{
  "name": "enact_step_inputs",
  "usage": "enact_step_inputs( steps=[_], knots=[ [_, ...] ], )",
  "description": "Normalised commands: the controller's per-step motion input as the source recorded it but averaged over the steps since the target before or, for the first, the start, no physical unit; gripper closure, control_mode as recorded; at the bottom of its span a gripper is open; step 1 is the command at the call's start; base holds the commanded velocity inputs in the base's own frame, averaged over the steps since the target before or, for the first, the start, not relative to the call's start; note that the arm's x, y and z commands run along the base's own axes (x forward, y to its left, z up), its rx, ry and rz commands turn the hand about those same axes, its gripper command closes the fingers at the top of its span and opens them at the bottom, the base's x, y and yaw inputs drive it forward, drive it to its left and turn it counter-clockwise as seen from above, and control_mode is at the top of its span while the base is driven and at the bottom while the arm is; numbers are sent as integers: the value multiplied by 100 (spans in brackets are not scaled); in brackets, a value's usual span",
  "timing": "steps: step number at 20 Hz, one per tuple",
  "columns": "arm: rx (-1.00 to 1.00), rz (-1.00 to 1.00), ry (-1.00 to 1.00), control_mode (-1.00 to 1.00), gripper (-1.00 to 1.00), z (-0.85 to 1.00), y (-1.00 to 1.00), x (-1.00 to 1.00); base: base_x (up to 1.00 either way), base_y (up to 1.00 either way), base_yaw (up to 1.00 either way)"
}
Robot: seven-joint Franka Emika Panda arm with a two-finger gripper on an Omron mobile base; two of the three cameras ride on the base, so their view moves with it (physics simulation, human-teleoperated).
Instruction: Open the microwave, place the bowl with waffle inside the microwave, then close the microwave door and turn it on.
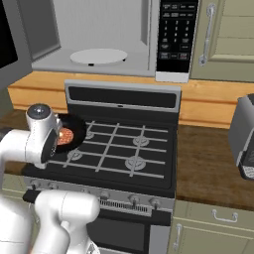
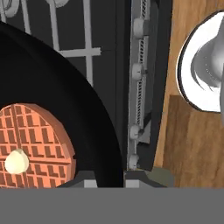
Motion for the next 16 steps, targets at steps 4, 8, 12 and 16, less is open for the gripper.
enact_step_inputs(
  steps=[4, 8, 12, 16],
  knots=[
    [0, -30, 3, -100, 100, 87, -67, -48, 0, 0, 0],
    [0, -16, 0, -100, 100, 95, -32, -51, 0, 0, 0],
    [0, -7, 0, -100, 100, 93, -19, -48, 0, 0, 0],
    [0, 0, -1, -100, 100, 86, -21, -23, 0, 0, 0]
  ],
)
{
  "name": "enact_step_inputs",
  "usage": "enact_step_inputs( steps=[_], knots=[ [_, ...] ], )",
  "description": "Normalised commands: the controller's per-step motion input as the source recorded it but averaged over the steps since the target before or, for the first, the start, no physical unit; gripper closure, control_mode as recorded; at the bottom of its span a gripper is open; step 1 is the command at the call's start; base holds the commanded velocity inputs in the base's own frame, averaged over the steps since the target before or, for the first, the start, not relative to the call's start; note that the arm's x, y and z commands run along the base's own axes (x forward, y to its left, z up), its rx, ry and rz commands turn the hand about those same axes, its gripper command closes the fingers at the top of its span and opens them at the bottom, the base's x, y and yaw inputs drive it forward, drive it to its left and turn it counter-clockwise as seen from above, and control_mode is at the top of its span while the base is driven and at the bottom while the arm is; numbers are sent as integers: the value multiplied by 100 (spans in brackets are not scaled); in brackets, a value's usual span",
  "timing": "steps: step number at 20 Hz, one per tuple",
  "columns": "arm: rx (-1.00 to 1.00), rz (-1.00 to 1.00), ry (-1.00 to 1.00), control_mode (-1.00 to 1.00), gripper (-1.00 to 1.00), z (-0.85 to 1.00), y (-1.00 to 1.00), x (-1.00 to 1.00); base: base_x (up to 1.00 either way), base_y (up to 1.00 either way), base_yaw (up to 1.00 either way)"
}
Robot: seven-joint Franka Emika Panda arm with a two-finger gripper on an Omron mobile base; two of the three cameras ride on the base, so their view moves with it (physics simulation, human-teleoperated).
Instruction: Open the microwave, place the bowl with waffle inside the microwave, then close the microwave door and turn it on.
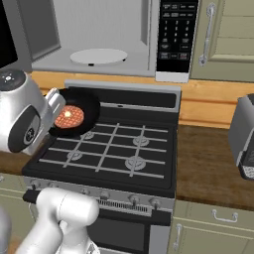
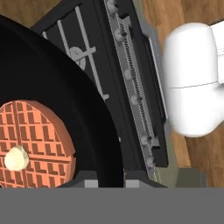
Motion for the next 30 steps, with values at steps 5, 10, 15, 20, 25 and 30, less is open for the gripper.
enact_step_inputs(
  steps=[5, 10, 15, 20, 25, 30],
  knots=[
    [-2, 4, -14, -100, 100, 61, -12, -2, 0, 0, 0],
    [-17, 5, -15, -100, 100, 45, 0, 35, 0, 0, 0],
    [-19, 2, -3, -100, 100, 24, 0, 75, 0, 0, 0],
    [-9, 0, -2, -100, 100, 7, -4, 86, 0, 0, 0],
    [-5, 1, -11, -100, 100, 2, 0, 89, 0, 0, 0],
    [0, 1, -21, -100, 100, 0, 0, 70, 0, 0, 0]
  ],
)
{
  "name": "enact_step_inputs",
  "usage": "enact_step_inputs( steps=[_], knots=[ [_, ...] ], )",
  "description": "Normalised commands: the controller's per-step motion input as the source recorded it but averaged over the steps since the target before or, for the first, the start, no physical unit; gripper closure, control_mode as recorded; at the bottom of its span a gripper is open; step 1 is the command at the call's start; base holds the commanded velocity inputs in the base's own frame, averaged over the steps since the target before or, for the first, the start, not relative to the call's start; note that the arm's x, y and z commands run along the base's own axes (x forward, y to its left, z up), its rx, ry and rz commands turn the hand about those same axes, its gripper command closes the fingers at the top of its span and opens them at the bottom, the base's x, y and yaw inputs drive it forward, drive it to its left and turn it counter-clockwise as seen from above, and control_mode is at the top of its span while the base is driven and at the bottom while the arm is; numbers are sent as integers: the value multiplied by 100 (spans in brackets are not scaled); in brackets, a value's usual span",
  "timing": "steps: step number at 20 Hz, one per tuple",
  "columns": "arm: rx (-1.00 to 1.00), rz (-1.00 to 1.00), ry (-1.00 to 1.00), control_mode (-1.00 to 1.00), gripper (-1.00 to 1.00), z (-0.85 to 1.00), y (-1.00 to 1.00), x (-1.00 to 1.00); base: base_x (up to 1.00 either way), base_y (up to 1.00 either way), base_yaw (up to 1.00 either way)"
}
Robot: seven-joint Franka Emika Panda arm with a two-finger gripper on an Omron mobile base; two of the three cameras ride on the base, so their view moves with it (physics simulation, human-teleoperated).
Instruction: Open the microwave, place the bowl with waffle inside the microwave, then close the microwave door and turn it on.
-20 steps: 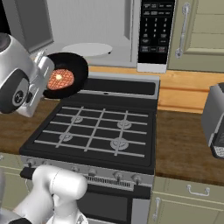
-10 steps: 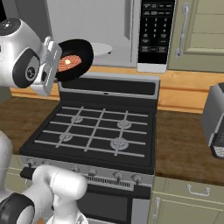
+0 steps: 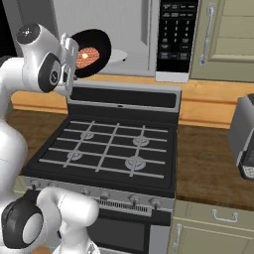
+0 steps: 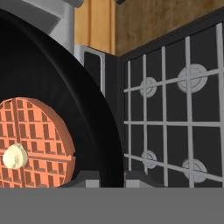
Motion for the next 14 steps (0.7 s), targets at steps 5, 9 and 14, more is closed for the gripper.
enact_step_inputs(
  steps=[5, 9, 14],
  knots=[
    [1, 3, 0, -100, 100, 20, 0, 42, 0, 0, 0],
    [12, 0, 11, -100, 100, 12, 1, 34, 0, 0, 0],
    [7, -2, 0, -100, 100, 0, 0, 60, 0, 0, 0]
  ],
)
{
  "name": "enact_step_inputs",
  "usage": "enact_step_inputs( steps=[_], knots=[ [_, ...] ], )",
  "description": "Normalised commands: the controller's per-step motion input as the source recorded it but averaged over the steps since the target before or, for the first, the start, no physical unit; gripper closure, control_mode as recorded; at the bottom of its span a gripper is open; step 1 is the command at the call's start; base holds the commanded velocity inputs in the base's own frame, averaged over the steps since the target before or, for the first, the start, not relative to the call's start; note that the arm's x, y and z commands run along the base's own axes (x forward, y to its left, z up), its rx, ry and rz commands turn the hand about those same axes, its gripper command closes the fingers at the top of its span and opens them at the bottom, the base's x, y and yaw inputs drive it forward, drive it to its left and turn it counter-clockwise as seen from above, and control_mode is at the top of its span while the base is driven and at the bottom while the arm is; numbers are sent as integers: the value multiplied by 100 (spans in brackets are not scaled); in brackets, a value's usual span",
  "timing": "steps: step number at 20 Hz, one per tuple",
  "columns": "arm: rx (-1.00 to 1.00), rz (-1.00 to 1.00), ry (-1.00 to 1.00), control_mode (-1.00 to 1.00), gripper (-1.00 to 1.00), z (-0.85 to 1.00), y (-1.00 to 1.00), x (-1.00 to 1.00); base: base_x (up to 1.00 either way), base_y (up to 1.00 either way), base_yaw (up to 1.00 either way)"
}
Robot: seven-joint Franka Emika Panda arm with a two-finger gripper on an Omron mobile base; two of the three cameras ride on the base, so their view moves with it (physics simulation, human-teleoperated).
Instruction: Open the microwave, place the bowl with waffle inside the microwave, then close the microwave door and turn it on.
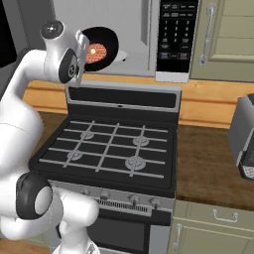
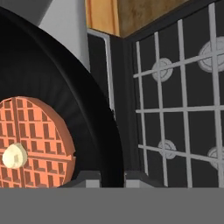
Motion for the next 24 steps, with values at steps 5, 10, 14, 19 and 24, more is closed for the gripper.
enact_step_inputs(
  steps=[5, 10, 14, 19, 24],
  knots=[
    [7, 0, -2, -100, 100, -10, 2, 65, 0, 0, 0],
    [3, 0, 0, -100, 100, 2, 5, 64, 0, 0, 0],
    [0, 2, 0, -100, 100, 8, 7, 54, 0, 0, 0],
    [0, 6, 0, -100, 100, 1, 13, 57, 0, 0, 0],
    [0, 6, 5, -100, 100, 0, 8, 64, 0, 0, 0]
  ],
)
